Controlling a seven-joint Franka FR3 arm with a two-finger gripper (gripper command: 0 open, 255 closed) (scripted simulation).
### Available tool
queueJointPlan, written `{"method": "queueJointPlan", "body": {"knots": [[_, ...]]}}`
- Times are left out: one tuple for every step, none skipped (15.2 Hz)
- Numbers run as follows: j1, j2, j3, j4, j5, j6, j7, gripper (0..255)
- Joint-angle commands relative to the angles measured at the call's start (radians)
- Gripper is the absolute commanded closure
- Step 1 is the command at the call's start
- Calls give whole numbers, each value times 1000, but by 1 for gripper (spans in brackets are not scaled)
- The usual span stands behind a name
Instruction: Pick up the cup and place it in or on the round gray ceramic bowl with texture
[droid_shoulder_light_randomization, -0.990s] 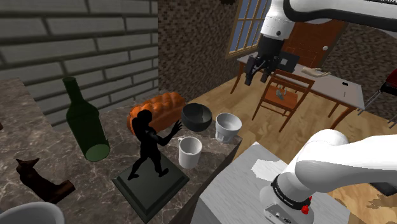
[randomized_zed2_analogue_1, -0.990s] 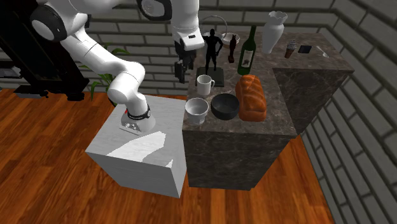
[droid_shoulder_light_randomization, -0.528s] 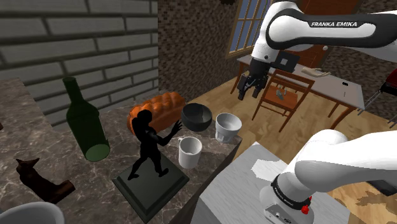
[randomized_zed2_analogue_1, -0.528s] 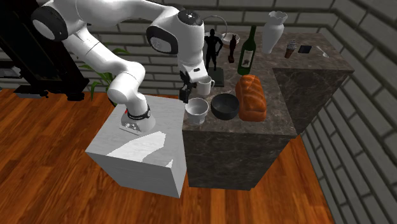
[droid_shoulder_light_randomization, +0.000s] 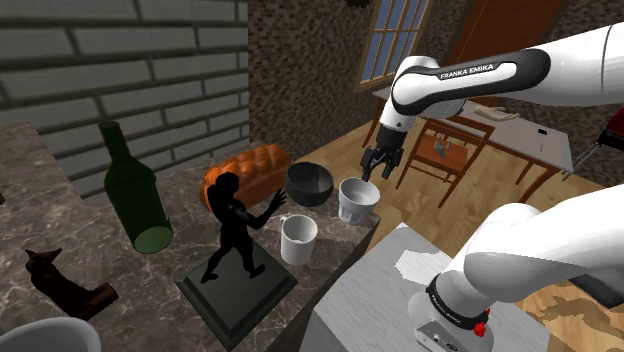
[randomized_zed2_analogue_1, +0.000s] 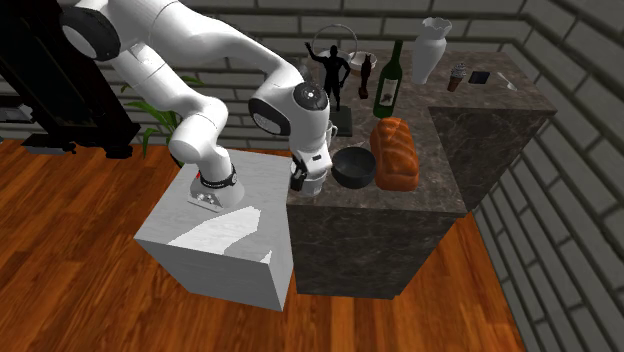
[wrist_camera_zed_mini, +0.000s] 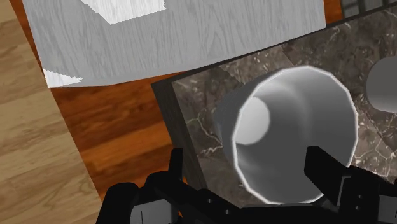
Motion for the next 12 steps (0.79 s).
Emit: {"method": "queueJointPlan", "body": {"knots": [[4,23,-11,-25,10,42,-16,0],[5,28,-11,-35,12,57,-17,0],[7,33,-11,-45,15,72,-19,0],[8,39,-11,-56,17,88,-20,0],[10,44,-11,-65,19,104,-22,0],[12,50,-11,-75,22,119,-23,0],[14,57,-12,-85,25,135,-25,0],[15,61,-12,-90,26,144,-26,0],[15,61,-12,-90,26,144,-26,0],[15,61,-12,-90,26,144,-26,0],[15,61,-12,-90,26,144,-26,0],[15,61,-12,-90,26,144,-26,0]]}}
